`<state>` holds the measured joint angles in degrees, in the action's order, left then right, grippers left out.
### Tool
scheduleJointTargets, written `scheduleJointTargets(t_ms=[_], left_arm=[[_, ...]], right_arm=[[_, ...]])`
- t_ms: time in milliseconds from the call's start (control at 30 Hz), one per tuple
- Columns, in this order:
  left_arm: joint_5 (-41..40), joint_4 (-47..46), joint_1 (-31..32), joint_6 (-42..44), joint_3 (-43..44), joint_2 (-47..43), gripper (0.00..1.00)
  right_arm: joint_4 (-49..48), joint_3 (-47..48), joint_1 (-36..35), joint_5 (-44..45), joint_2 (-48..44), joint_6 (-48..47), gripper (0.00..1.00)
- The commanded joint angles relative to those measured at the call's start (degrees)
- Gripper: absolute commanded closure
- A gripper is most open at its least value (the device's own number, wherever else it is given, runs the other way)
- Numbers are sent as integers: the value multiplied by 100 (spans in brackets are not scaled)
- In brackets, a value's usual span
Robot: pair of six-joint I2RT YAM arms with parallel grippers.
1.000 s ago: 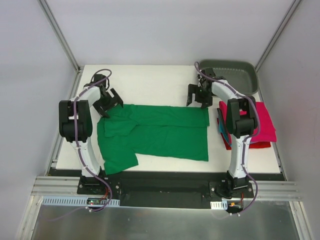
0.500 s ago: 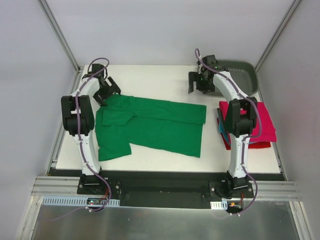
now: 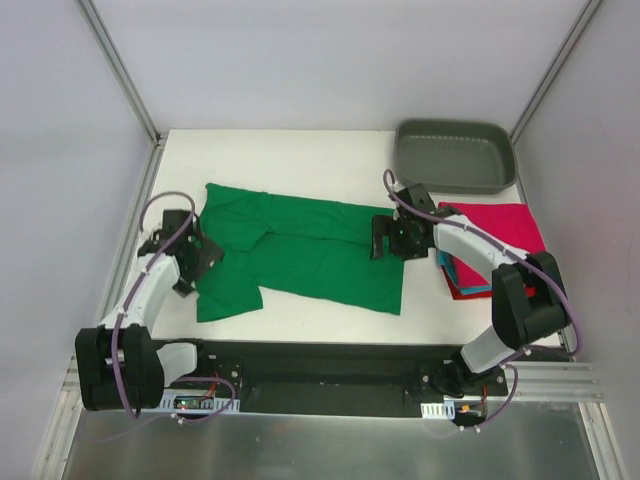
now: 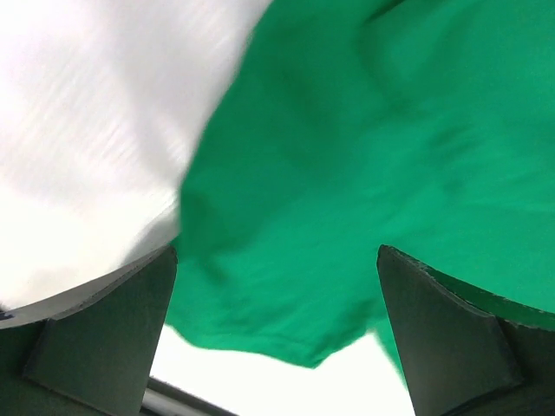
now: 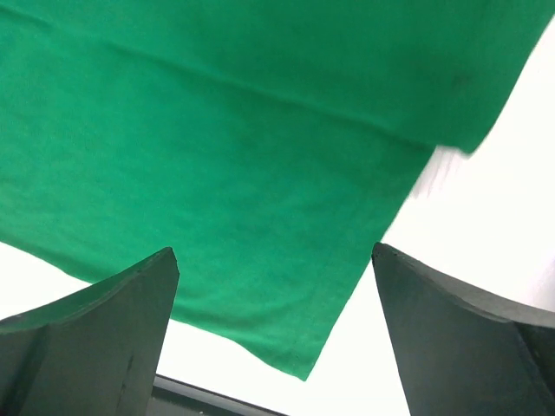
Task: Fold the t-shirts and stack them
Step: Grap the side of the flattened tshirt closest away from the robot with both arms
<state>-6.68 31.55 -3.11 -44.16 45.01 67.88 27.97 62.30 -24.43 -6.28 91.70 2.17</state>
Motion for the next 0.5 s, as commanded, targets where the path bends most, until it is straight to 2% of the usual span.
scheduleJointTargets(t_ms=[0, 233, 300, 400, 467], left_arm=[[-79, 220, -49, -795, -1116, -651, 1], [-386, 659, -49, -1173, -1715, -2118, 1], [-649, 921, -40, -1209, -1750, -2549, 1], [-1116, 1317, -49, -1366, -1698, -2709, 1], [-1082, 1363, -49, -1481, -1741, -2631, 1]], right_arm=[[-836, -902, -71, -277, -451, 503, 4], [-1179, -1010, -98, -242, 189, 459, 4], [-1066, -913, -98, 3, 418, 485, 4], [-837, -817, -62, 557, 559, 512, 4], [-732, -711, -45, 854, 586, 503, 4]])
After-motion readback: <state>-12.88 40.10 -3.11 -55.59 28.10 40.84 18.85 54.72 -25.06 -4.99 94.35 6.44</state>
